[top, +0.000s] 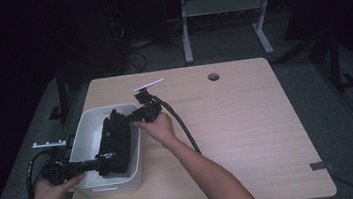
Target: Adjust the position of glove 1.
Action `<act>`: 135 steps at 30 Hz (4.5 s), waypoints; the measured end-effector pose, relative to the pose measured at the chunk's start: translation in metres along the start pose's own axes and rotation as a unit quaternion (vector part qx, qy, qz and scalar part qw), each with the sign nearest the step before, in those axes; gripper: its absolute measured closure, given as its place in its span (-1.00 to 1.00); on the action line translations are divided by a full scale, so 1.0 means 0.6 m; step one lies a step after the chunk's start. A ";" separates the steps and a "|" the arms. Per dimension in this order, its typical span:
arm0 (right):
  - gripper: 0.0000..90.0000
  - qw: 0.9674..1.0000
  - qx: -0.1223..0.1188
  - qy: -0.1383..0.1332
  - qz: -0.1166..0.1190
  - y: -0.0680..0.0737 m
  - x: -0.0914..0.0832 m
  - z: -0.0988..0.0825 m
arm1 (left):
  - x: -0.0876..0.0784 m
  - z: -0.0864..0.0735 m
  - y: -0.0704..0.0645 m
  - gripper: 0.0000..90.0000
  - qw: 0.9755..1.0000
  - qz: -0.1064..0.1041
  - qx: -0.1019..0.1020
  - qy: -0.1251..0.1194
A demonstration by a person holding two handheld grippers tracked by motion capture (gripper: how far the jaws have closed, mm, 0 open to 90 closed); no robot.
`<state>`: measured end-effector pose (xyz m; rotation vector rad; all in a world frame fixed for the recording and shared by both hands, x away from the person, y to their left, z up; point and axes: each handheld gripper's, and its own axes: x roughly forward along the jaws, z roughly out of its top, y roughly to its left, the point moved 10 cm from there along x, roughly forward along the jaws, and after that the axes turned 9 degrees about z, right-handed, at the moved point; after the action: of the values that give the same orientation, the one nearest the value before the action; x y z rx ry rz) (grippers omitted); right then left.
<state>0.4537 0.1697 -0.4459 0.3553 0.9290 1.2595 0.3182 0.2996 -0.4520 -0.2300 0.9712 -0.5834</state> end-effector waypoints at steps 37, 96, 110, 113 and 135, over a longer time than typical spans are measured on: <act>0.37 1.000 -0.016 -0.022 0.006 0.019 -0.087 0.015 | -0.024 0.050 -0.044 0.49 0.999 -0.016 0.022 -0.037; 0.04 0.996 -0.006 -0.089 -0.008 0.006 -0.253 0.005 | 0.028 0.097 -0.176 0.20 0.993 -0.087 0.071 -0.032; 0.02 0.995 0.001 -0.100 -0.020 -0.008 -0.287 -0.009 | 0.040 0.102 -0.196 0.10 0.992 -0.095 0.078 -0.026; 0.02 0.995 0.000 -0.101 -0.024 -0.012 -0.293 -0.013 | 0.042 0.102 -0.198 0.09 0.992 -0.094 0.083 -0.024; -0.17 0.993 0.014 -0.107 -0.041 -0.035 -0.337 -0.035 | 0.062 0.108 -0.225 -0.26 0.990 -0.102 0.092 -0.022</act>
<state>0.4482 -0.0273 -0.3925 0.4604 0.7696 1.1109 0.3388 0.1626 -0.3839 -0.1780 0.8512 -0.8468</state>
